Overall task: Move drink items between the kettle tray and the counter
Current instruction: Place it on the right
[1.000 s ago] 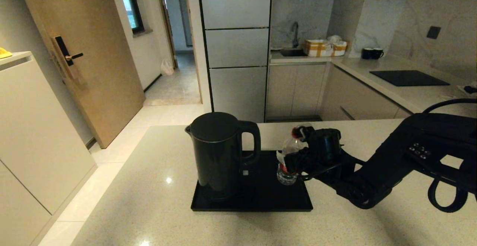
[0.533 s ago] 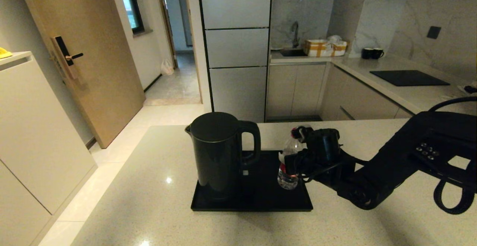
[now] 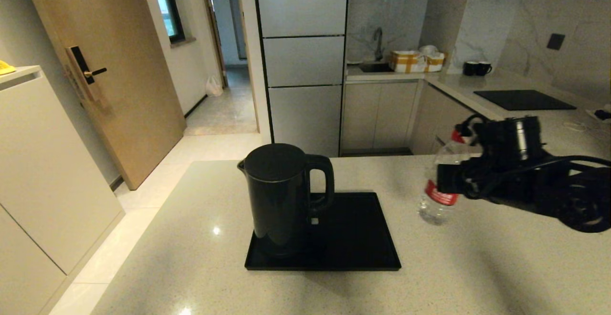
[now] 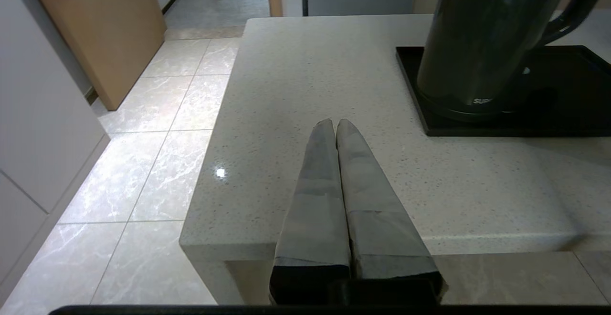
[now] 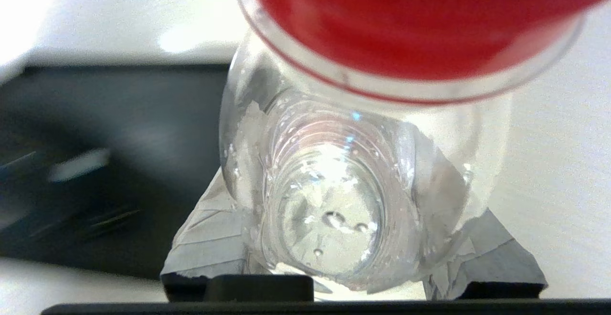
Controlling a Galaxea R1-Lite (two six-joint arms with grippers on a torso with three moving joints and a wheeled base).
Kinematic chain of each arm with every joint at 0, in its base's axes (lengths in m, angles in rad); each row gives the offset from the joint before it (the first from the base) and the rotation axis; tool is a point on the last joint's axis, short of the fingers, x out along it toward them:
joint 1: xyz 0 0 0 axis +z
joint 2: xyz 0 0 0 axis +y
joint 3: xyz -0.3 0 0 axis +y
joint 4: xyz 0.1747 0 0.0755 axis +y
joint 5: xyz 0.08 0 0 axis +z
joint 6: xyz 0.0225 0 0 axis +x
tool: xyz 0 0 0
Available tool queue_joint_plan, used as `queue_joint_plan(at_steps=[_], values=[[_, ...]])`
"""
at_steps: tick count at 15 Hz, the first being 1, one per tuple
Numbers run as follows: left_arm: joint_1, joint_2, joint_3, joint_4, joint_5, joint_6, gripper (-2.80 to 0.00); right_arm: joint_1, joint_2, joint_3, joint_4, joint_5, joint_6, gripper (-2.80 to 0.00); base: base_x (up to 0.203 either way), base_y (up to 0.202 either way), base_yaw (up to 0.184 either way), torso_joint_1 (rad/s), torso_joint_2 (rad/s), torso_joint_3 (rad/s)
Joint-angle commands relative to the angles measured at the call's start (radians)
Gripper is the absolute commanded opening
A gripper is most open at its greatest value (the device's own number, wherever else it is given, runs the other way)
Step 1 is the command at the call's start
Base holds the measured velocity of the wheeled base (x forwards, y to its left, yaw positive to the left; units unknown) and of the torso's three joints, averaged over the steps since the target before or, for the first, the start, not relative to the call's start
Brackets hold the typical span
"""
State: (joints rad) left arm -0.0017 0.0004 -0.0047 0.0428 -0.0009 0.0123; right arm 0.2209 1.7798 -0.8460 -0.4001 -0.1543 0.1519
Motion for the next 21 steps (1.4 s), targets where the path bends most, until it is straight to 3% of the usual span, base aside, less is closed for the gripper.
queue_joint_plan(at_steps=[1,3,5,10,15,19,21], values=[[0.000,0.000,0.000,0.000,0.001,0.000,-2.80,-0.164,-0.126,0.110,0.009,0.001,-0.018,-2.80,0.000,0.000,0.000,0.000,0.00,0.000],[0.000,0.000,0.000,0.000,-0.001,0.000,-2.80,-0.245,-0.132,0.210,-0.068,0.002,-0.029,-2.80,0.000,0.000,0.000,0.000,0.00,0.000],[0.000,0.000,0.000,0.000,0.000,0.000,-2.80,-0.271,-0.096,0.240,-0.139,0.002,-0.033,-2.80,0.000,0.000,0.000,0.000,0.00,0.000],[0.000,0.000,0.000,0.000,0.001,0.000,-2.80,-0.355,0.198,0.322,-0.509,-0.007,-0.033,-2.80,0.000,0.000,0.000,0.000,0.00,0.000],[0.000,0.000,0.000,0.000,0.001,0.000,-2.80,-0.388,0.422,0.394,-0.833,-0.011,-0.037,-2.80,0.000,0.000,0.000,0.000,0.00,0.000],[0.000,0.000,0.000,0.000,0.001,0.000,-2.80,-0.390,0.437,0.464,-0.928,-0.011,-0.037,-2.80,0.000,0.000,0.000,0.000,0.00,0.000],[0.000,0.000,-0.001,0.000,-0.001,0.000,-2.80,-0.390,0.428,0.480,-0.931,-0.011,-0.049,0.00,0.000,0.000,0.000,0.000,0.00,0.000]])
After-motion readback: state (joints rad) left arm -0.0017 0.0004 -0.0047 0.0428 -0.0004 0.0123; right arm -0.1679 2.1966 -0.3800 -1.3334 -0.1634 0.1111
